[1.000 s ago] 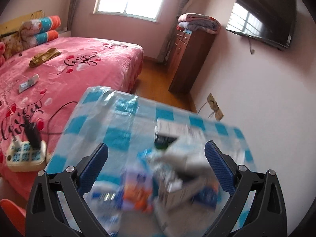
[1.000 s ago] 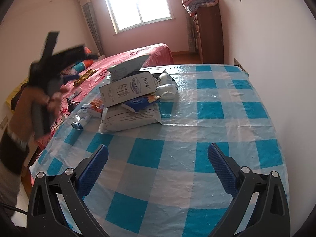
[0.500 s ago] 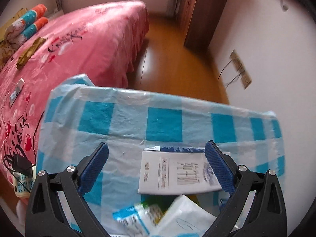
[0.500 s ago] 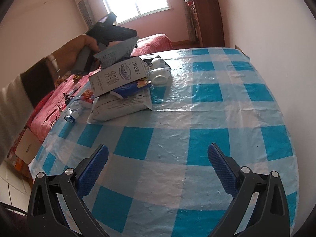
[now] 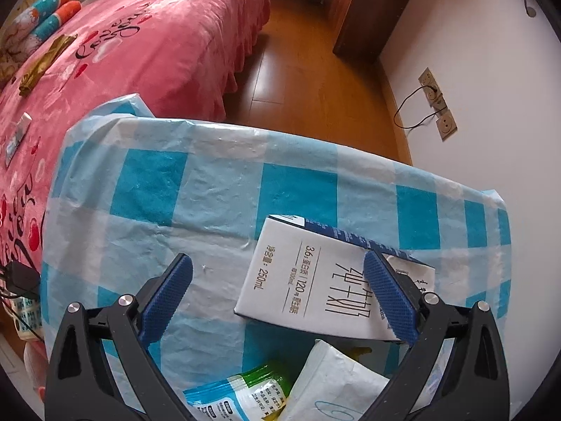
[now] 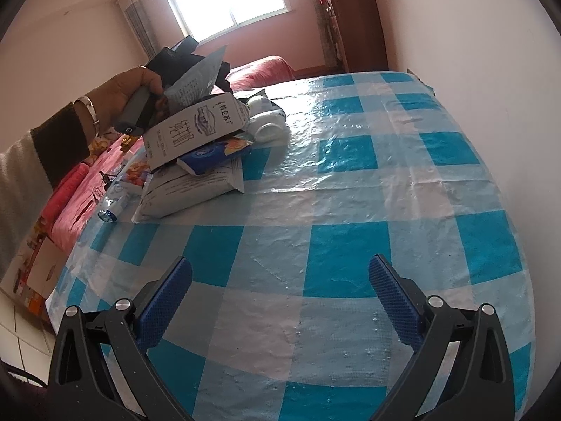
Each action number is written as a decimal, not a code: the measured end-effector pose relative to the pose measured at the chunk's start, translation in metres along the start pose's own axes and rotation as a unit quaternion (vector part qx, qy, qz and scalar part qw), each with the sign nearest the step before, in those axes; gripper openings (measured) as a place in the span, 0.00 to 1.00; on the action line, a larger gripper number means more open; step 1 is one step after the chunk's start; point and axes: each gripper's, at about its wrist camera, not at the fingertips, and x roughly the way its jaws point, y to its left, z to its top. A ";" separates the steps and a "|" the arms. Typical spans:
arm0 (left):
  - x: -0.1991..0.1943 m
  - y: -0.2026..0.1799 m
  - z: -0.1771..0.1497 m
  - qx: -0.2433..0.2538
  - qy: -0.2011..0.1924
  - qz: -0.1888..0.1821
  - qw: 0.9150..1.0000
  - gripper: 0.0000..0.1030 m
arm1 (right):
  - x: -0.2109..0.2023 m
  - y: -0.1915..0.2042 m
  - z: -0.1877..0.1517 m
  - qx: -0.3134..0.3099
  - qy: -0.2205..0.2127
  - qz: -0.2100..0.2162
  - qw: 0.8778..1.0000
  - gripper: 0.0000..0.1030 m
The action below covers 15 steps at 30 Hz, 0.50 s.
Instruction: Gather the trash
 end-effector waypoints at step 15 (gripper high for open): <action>0.014 -0.001 0.022 -0.050 0.004 -0.042 0.998 0.96 | 0.005 -0.008 -0.002 0.028 0.015 0.011 0.999 0.96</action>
